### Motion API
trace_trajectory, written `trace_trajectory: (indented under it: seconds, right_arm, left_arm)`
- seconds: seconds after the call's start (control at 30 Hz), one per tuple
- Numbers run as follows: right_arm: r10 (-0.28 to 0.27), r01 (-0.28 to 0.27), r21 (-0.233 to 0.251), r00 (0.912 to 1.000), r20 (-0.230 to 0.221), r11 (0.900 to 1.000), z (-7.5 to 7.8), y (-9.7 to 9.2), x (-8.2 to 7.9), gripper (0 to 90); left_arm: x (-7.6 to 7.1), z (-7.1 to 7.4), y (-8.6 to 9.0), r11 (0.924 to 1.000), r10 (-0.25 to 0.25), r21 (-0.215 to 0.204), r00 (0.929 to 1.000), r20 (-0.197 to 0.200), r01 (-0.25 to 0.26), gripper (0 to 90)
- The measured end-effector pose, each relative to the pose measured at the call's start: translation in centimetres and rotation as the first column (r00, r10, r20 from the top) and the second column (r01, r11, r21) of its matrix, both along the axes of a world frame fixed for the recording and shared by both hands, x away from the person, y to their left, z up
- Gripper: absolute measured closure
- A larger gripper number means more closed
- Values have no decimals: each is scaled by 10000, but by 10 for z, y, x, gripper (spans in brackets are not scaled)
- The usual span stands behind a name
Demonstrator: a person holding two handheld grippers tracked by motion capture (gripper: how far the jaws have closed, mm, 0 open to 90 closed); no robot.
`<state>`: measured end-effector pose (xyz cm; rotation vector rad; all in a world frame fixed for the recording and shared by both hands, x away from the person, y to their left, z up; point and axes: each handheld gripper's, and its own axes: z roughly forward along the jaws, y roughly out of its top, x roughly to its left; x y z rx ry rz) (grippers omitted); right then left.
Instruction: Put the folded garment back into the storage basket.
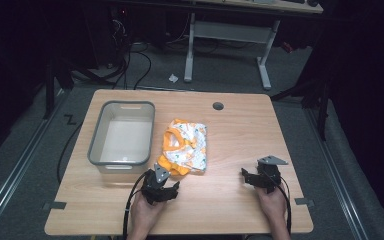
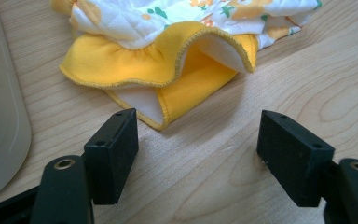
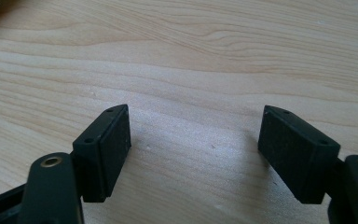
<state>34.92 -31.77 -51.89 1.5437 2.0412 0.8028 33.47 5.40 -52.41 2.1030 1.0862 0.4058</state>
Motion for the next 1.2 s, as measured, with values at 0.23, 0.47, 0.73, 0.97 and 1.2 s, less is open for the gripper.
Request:
trace_trajectory:
  seconds: [0.23,0.47,0.73,0.97,1.2]
  right_arm:
    - [13,-13,-12,10000,0,10000,0,0,0,256]
    - [13,-13,-13,10000,-10,10000,0,0,0,256]
    - [11,-11,-18,10000,-7,10000,0,0,0,256]
    - [15,-15,-16,10000,-8,10000,0,0,0,256]
    - [15,-15,-10,10000,-14,10000,0,0,-1,256]
  left_arm:
    - [0,0,-1,10000,44,-11,10000,0,-44,295]
    - [0,0,-1,10000,36,-8,10000,-2,-36,293]
    - [0,0,-1,10000,-33,-89,10000,-91,33,271]
    - [-3,6,-2,9992,-180,-359,9997,-158,174,264]
    - [-6,26,-3,9986,-196,-482,9996,204,205,264]
